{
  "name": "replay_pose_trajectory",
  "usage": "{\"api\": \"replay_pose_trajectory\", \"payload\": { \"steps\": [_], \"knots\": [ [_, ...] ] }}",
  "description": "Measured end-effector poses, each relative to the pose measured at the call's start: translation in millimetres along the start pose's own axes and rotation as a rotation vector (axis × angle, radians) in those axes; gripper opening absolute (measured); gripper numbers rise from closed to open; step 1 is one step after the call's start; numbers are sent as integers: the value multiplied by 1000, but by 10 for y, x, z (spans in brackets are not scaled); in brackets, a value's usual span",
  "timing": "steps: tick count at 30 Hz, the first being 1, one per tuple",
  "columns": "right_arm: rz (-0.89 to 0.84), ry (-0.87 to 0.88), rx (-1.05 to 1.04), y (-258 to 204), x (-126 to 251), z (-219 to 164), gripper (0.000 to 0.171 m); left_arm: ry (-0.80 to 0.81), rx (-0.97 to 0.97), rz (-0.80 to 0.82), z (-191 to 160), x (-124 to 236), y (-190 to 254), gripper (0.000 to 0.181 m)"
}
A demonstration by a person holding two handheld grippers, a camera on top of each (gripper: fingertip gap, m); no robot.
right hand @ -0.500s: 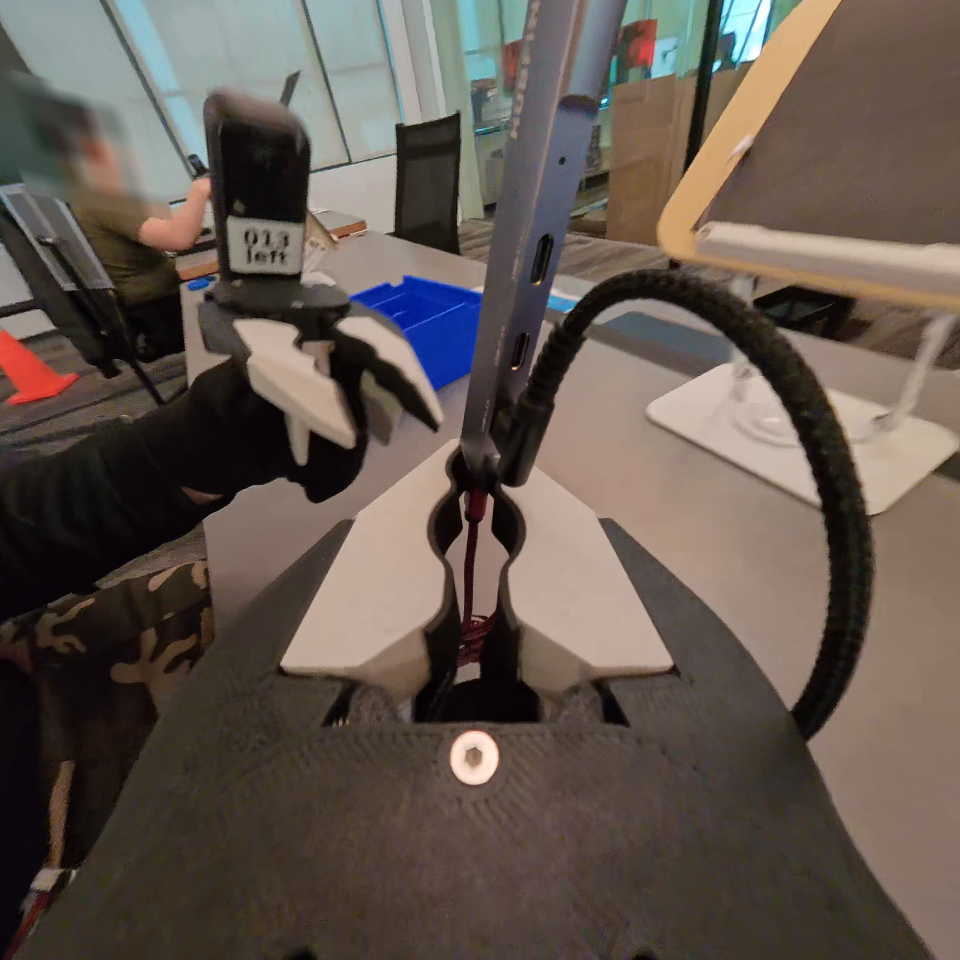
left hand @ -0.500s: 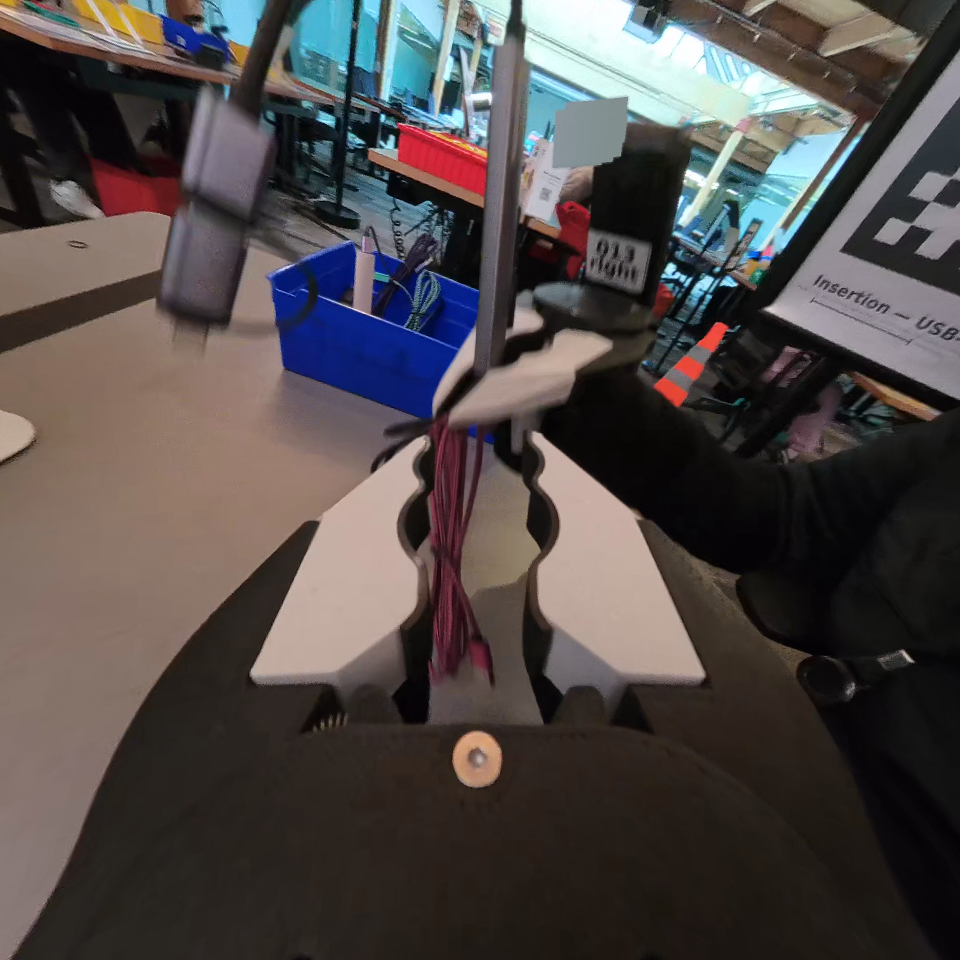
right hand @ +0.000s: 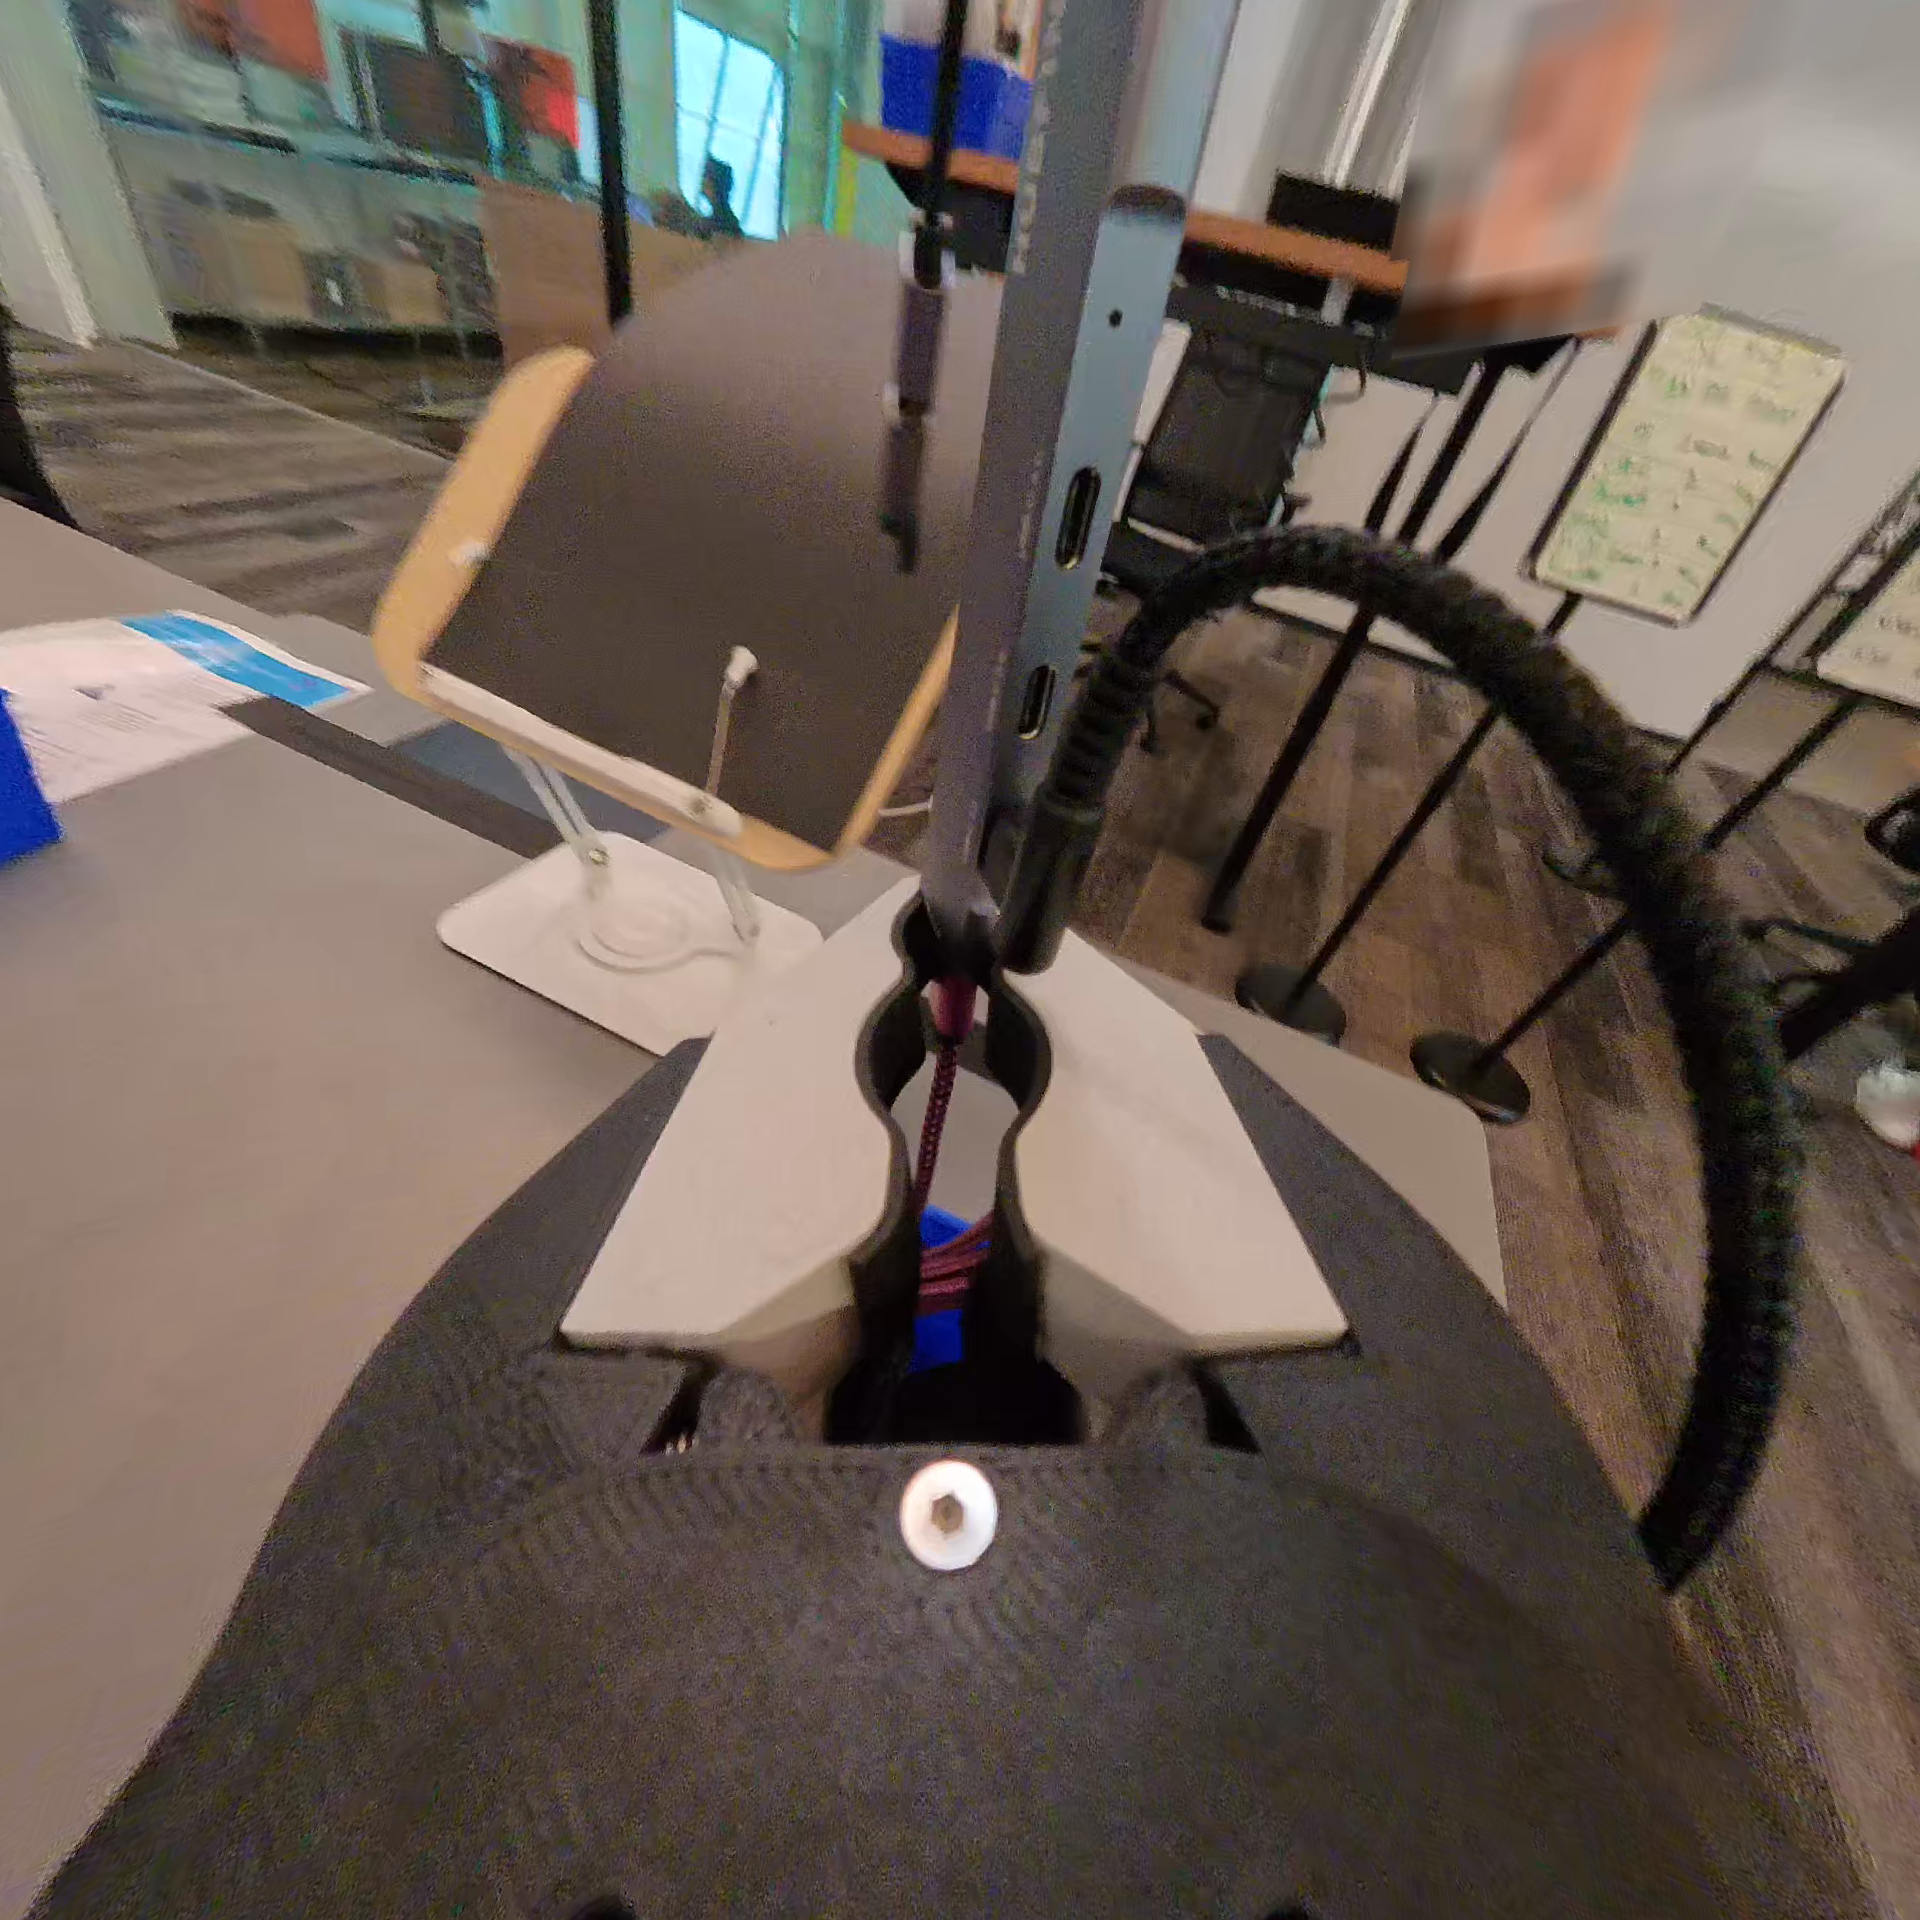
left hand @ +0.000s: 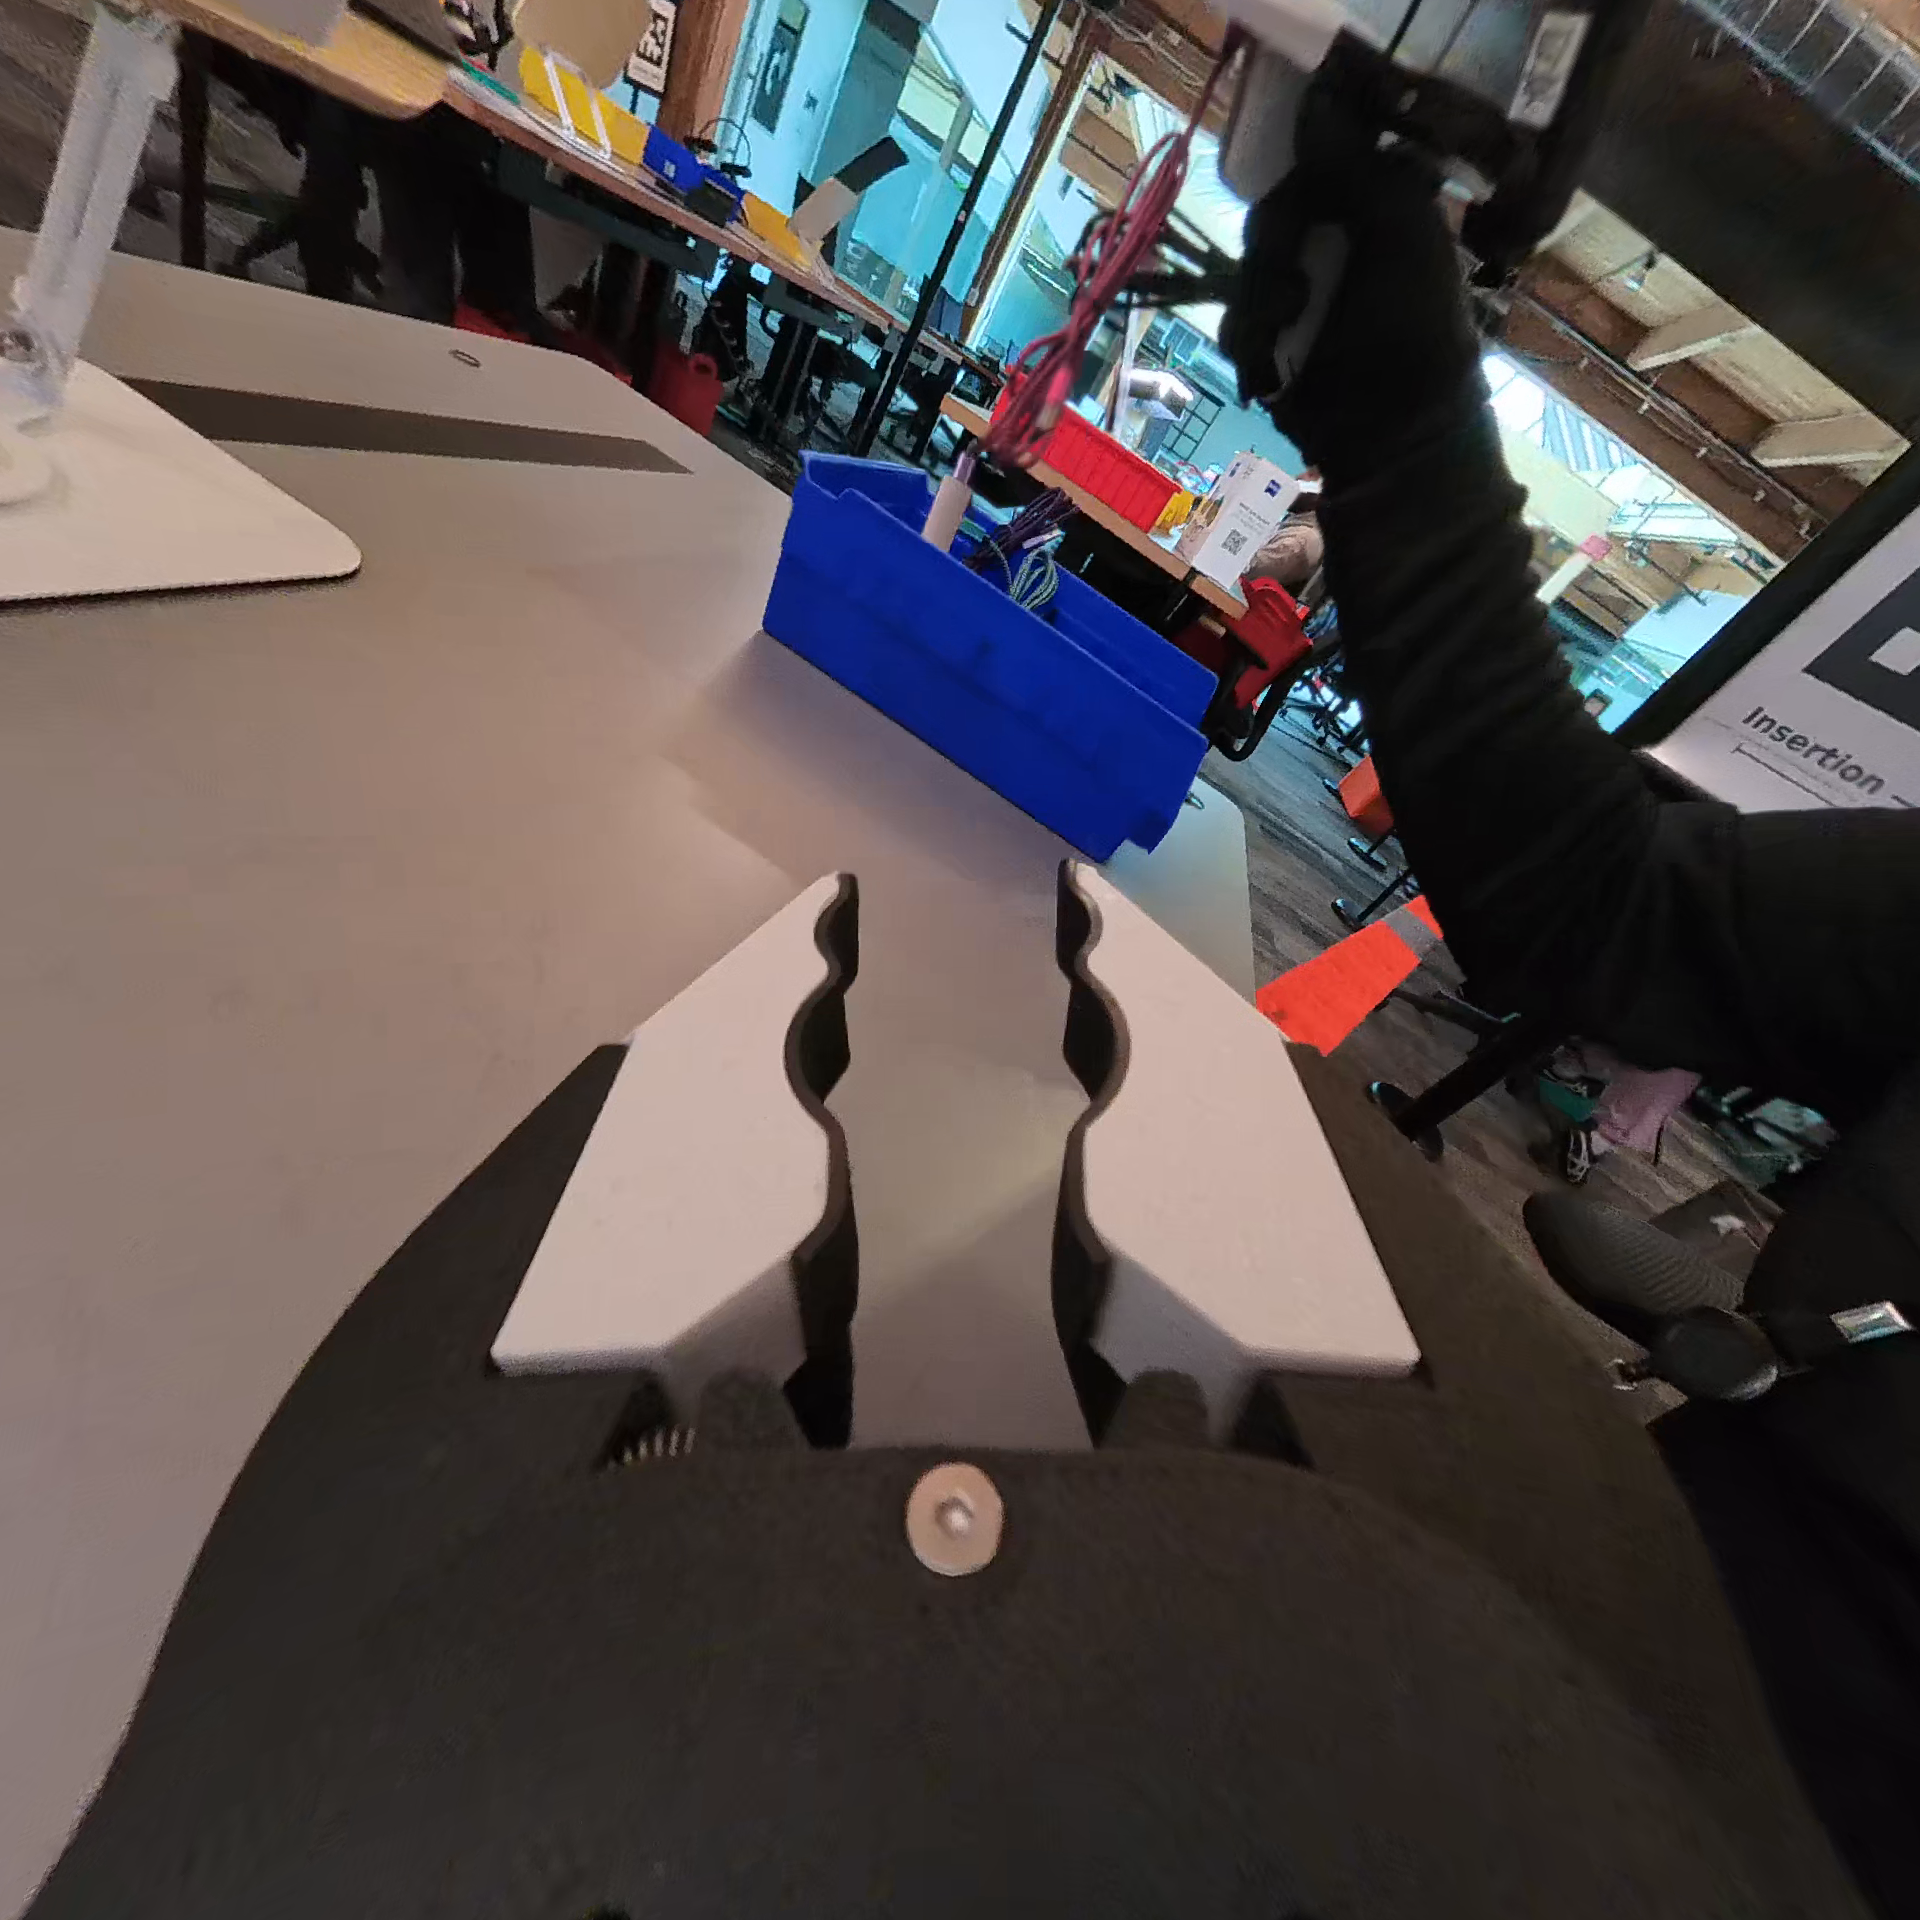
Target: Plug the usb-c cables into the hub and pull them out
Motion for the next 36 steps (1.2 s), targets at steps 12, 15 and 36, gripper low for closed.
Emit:
{"api": "replay_pose_trajectory", "payload": {
  "steps": [12, 15, 36],
  "knots": [
    [-83, -454, -216, 367, -219, -1964, 4, -25, 16, 12, -91, -50, -79, 35],
    [-135, -588, -99, 447, -143, -2179, 4, -39, 15, 12, -122, -94, -76, 36],
    [-300, -773, 188, 821, 943, -1874, 58, -256, -313, 589, 669, 1037, -191, 58]
  ]
}}
Point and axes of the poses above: each gripper's, where its closed fingertips meet, x back along the fingers, z out of its top, y = z × x across the jaws, the point moved 3 cm from there along x, back along the fingers, and after that the axes turned 1 degree about -z, right-handed, at the moved point
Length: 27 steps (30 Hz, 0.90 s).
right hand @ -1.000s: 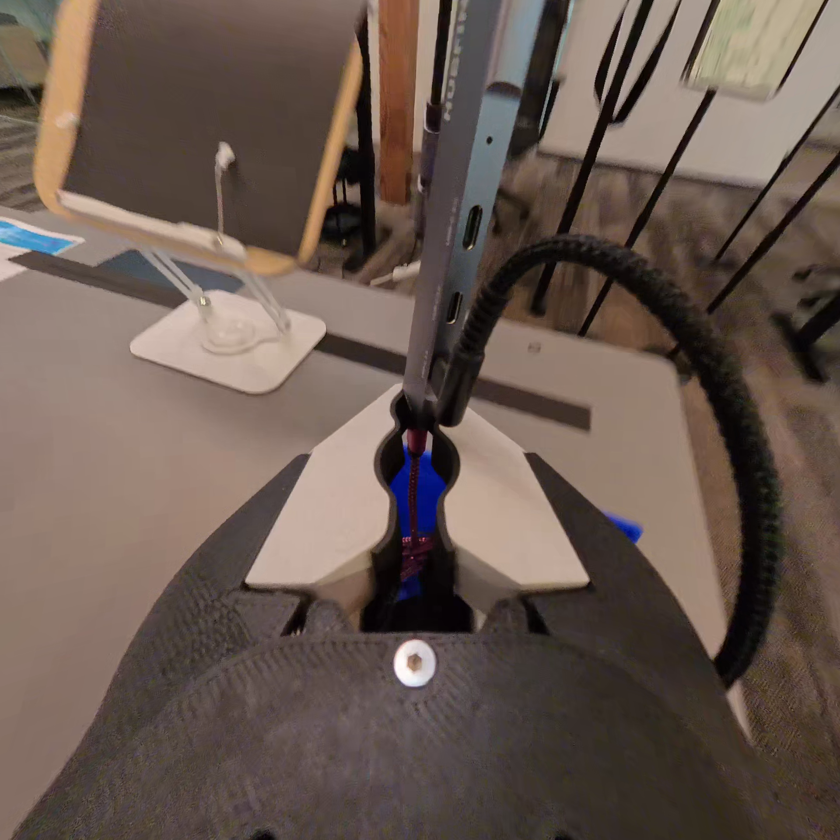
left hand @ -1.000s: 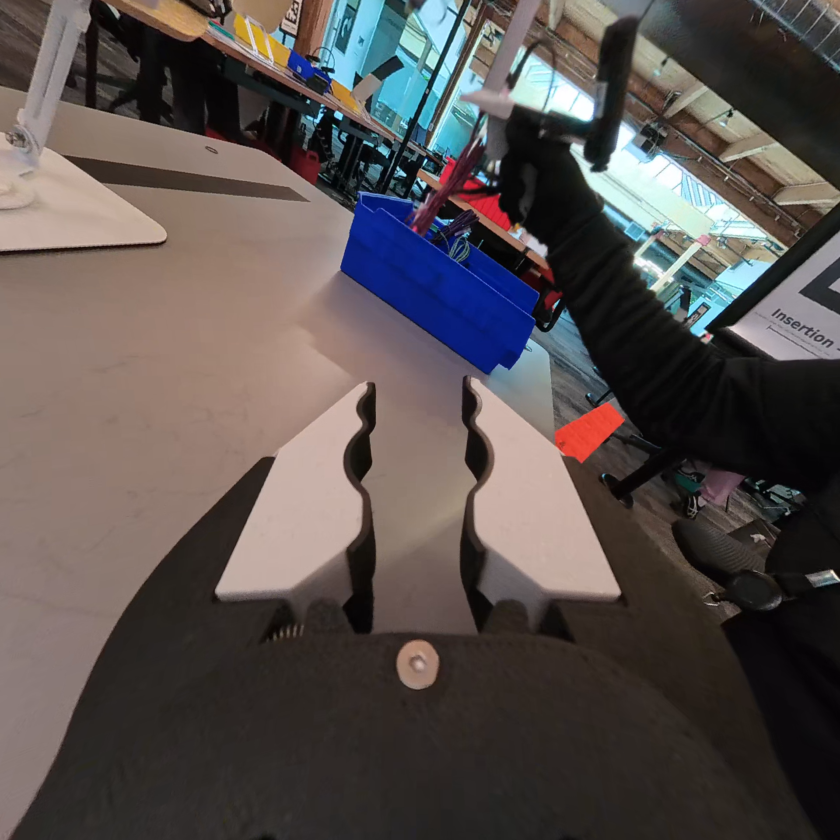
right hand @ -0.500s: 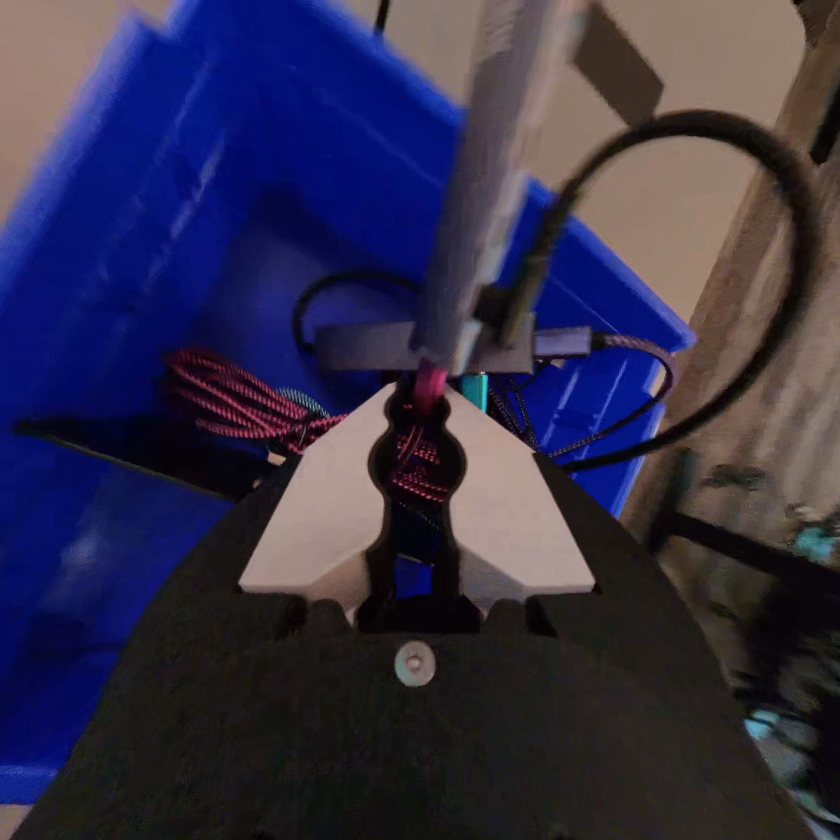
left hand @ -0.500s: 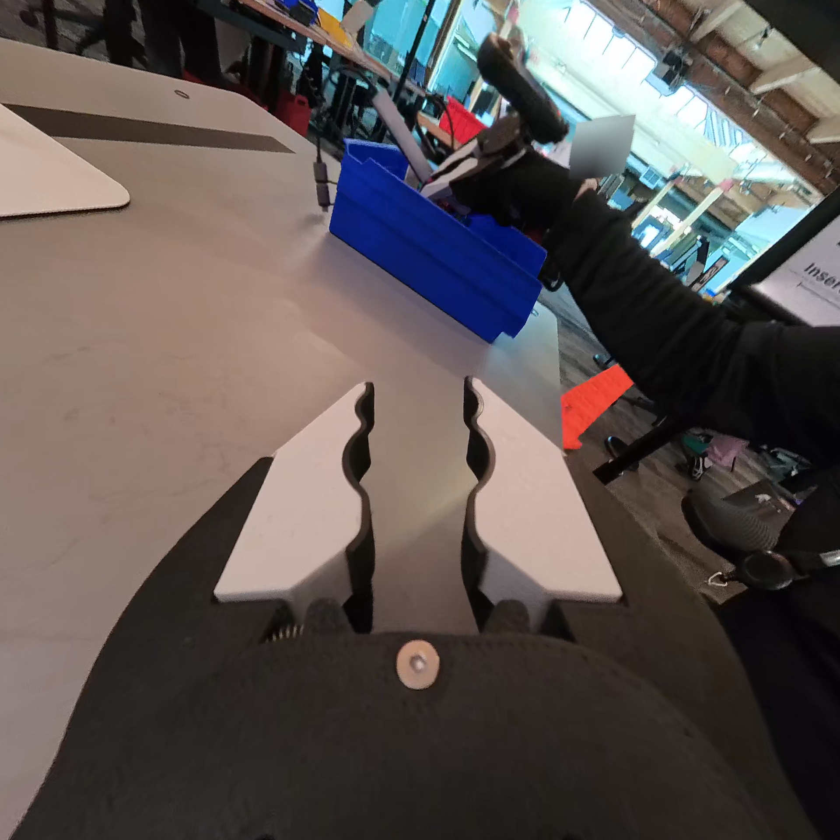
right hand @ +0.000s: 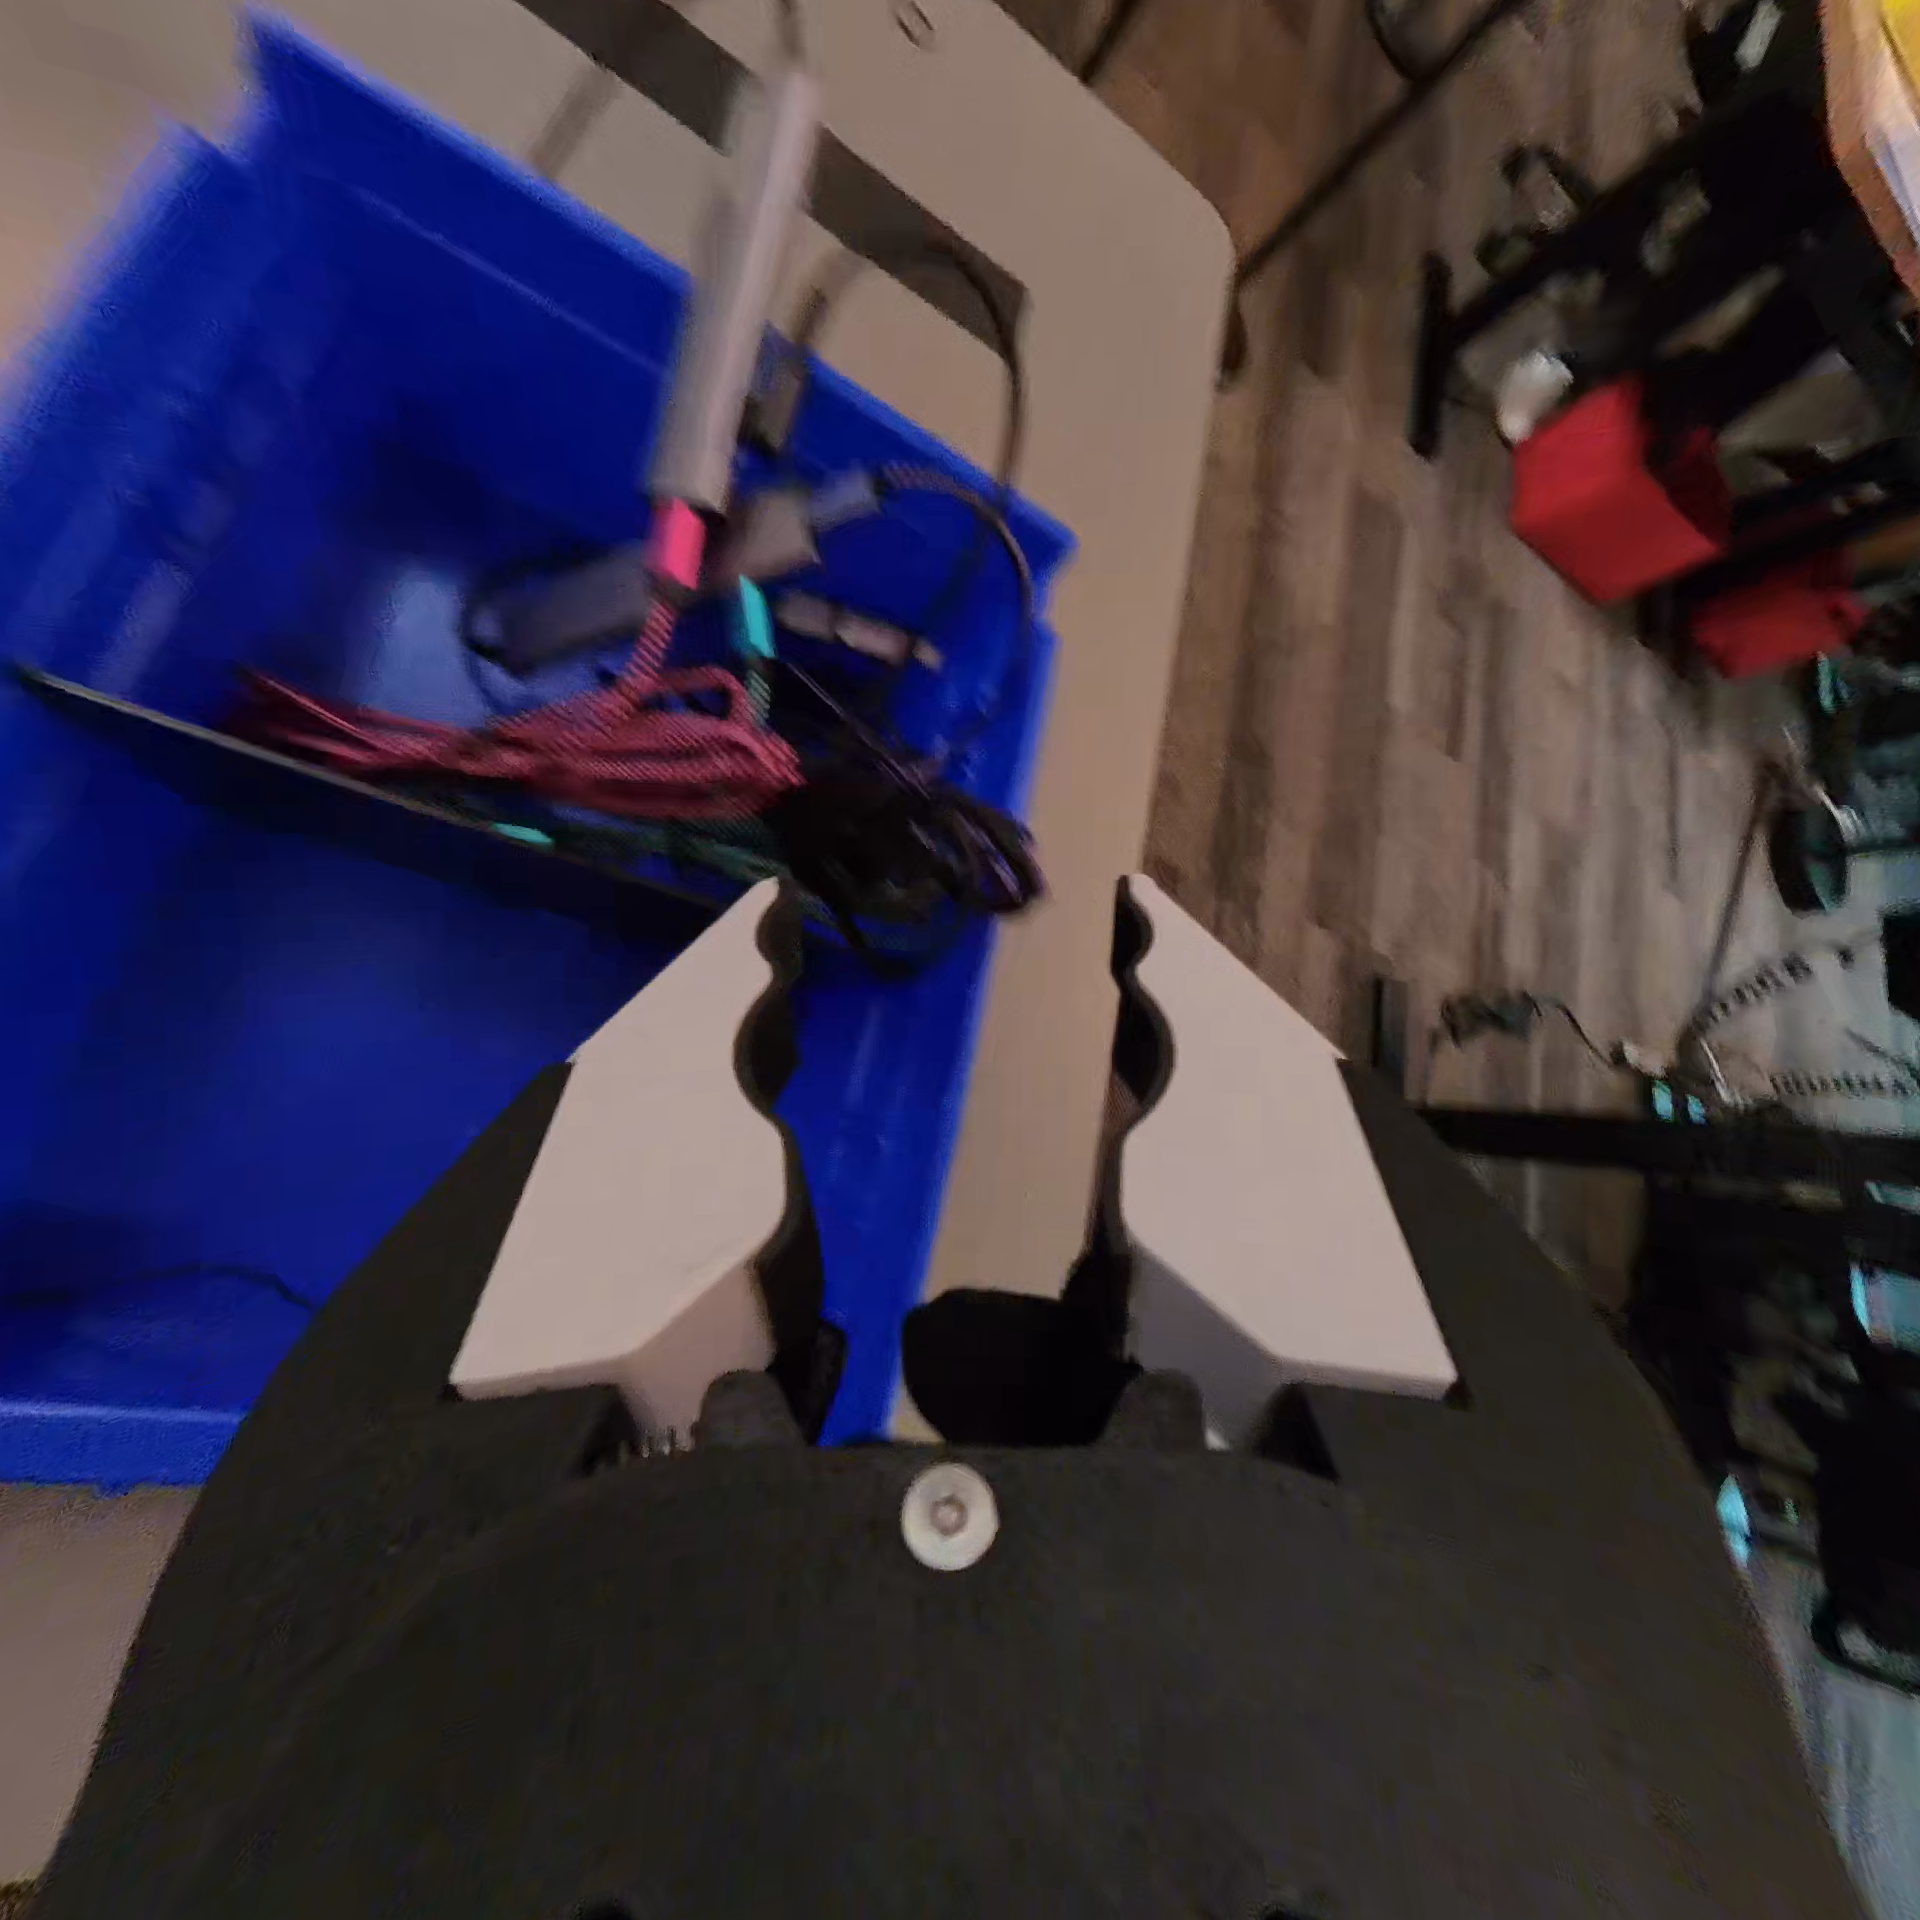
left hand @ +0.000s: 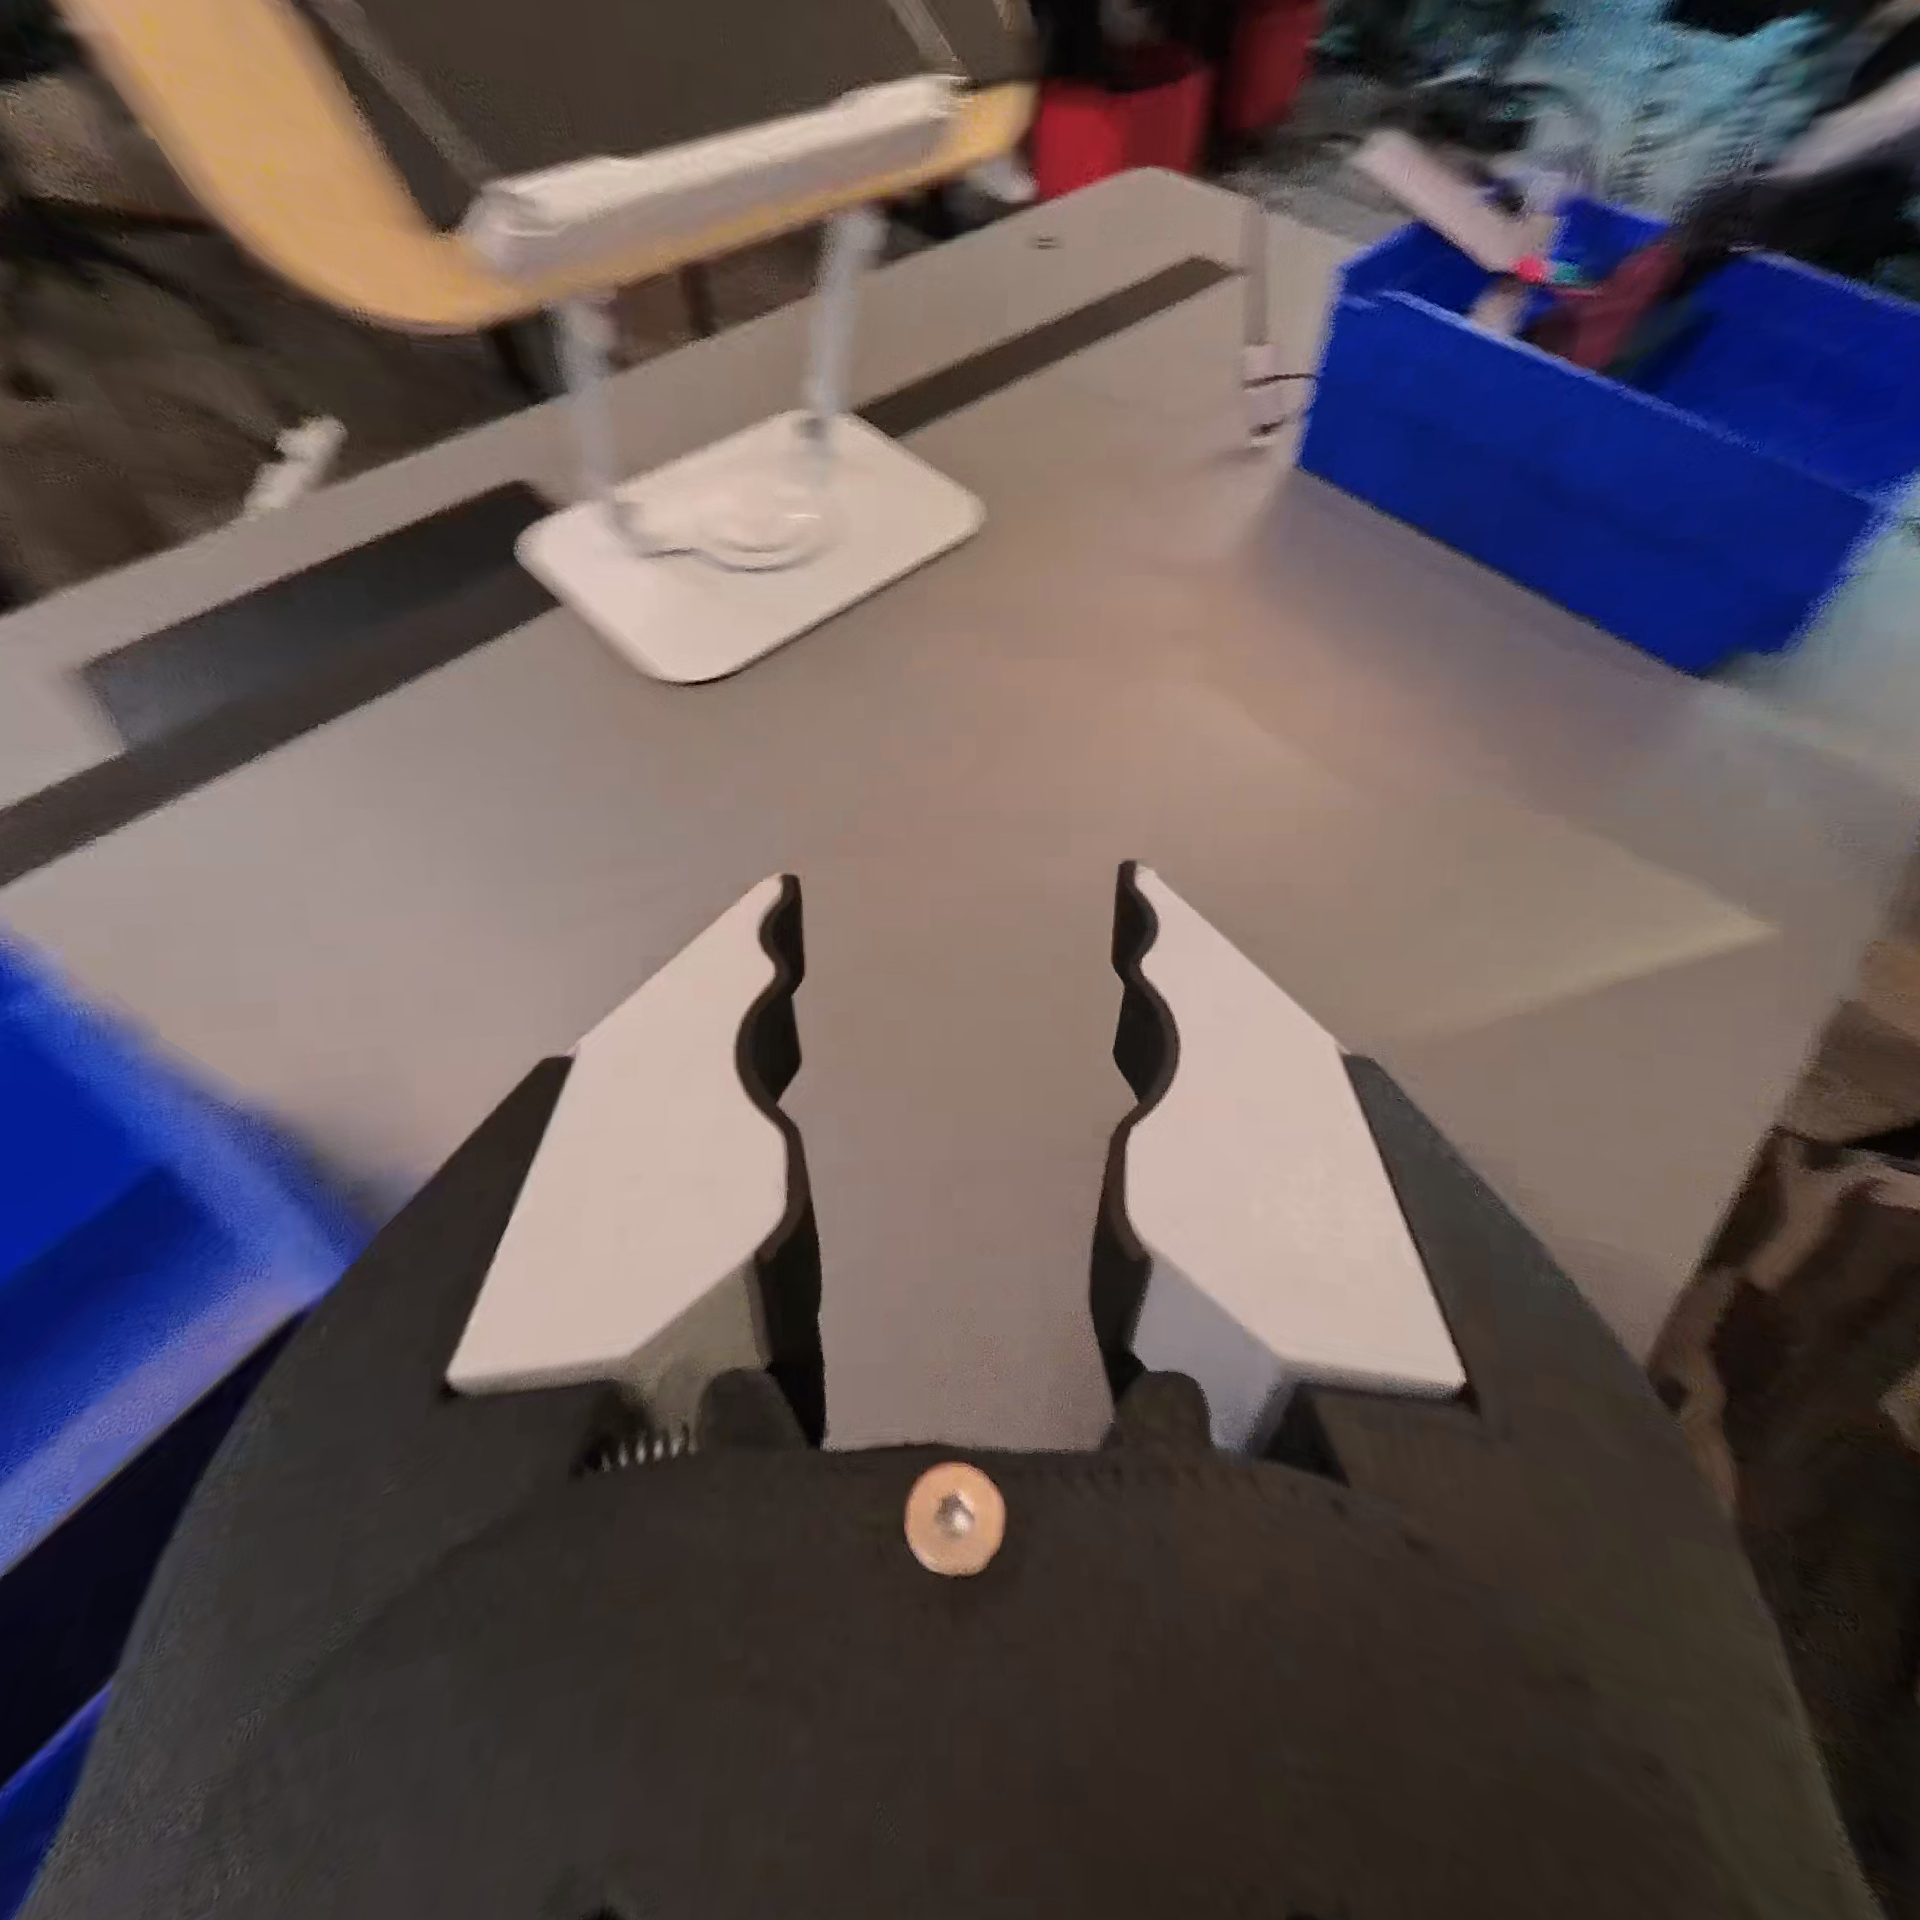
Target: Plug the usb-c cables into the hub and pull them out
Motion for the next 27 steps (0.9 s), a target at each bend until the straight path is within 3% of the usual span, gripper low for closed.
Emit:
{"api": "replay_pose_trajectory", "payload": {
  "steps": [3, 7, 9, 12, 15, 20, 23, 27],
  "knots": [
    [-7, -82, -51, 106, -87, -481, 67, -95, 25, 258, -119, 504, -669, 66],
    [112, -166, -29, -73, -326, -969, 60, -387, 96, 547, -771, 1106, -1498, 97],
    [221, -150, -40, -251, -422, -1070, 55, -457, 177, 596, -1085, 1335, -1763, 106],
    [286, -90, -97, -322, -490, -1071, 32, -511, 343, 602, -1577, 1560, -2004, 109],
    [331, -55, -137, -375, -483, -1027, 27, -653, 429, 605, -2104, 1722, -2082, 110],
    [351, -31, -146, -548, -455, -917, 25, -602, 572, 454, -2399, 1668, -2035, 71],
    [377, -8, -156, -747, -419, -794, 25, -460, 679, 325, -2347, 1565, -2033, 41],
    [413, 17, -127, -1111, -351, -576, 25, -425, 699, 294, -2322, 1543, -2042, 25]
  ]
}}
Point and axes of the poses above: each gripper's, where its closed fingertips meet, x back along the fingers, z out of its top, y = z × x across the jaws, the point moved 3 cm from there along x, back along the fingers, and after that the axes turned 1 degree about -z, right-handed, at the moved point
